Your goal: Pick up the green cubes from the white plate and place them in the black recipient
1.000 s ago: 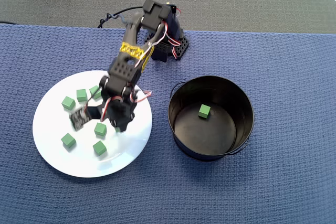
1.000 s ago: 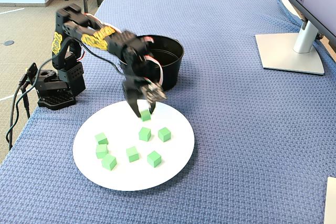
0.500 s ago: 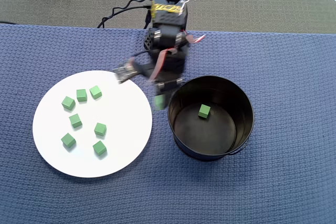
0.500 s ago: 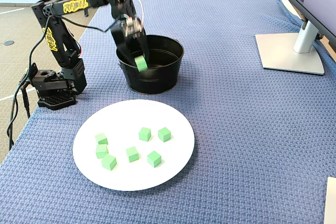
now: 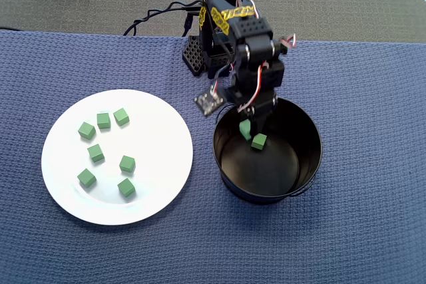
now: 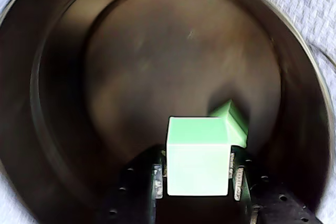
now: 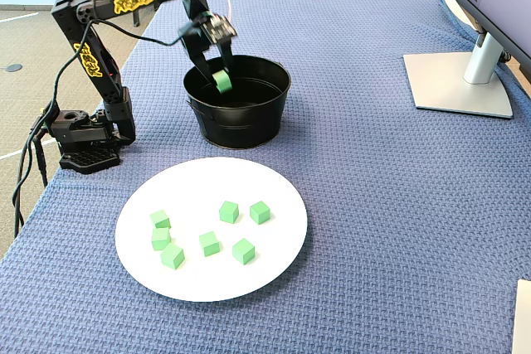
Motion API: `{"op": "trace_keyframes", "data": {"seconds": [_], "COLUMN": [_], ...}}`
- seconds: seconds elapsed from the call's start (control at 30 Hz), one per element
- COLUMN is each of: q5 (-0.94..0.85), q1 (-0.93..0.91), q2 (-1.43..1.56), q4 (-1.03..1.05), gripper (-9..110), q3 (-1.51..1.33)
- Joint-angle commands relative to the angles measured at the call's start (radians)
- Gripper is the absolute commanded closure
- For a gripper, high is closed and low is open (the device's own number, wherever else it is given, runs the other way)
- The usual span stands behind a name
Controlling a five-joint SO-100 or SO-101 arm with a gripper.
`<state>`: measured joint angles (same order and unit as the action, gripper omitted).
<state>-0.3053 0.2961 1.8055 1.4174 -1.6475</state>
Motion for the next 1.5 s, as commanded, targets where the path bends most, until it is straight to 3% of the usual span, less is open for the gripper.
{"op": "trace_keyframes", "data": {"seconds": [0.0,0.1,0.33,0.5,0.57,0.7,0.9,1.27,1.33,1.47], "q5": [-0.037,-0.034,-0.011,-0.15,-0.285,-0.42,-0.23,0.153,0.15,0.14], "q1": [-0.012,-0.029,-0.202,-0.42,-0.505,-0.678,-0.857,-0.965,-0.968,-0.973], "q2": [-0.014,-0.003,-0.009,-0.141,-0.212,-0.293,-0.393,-0.457,-0.469,-0.511], "q4": [-0.063,-0.084,0.04,0.158,0.176,0.04,-0.129,-0.106,-0.112,-0.164], "gripper": [78,66,78,83,83,82,83,83,77,76], "q3": [-0.034,-0.044,0.276,0.54,0.591,0.532,0.474,0.408,0.394,0.379]}}
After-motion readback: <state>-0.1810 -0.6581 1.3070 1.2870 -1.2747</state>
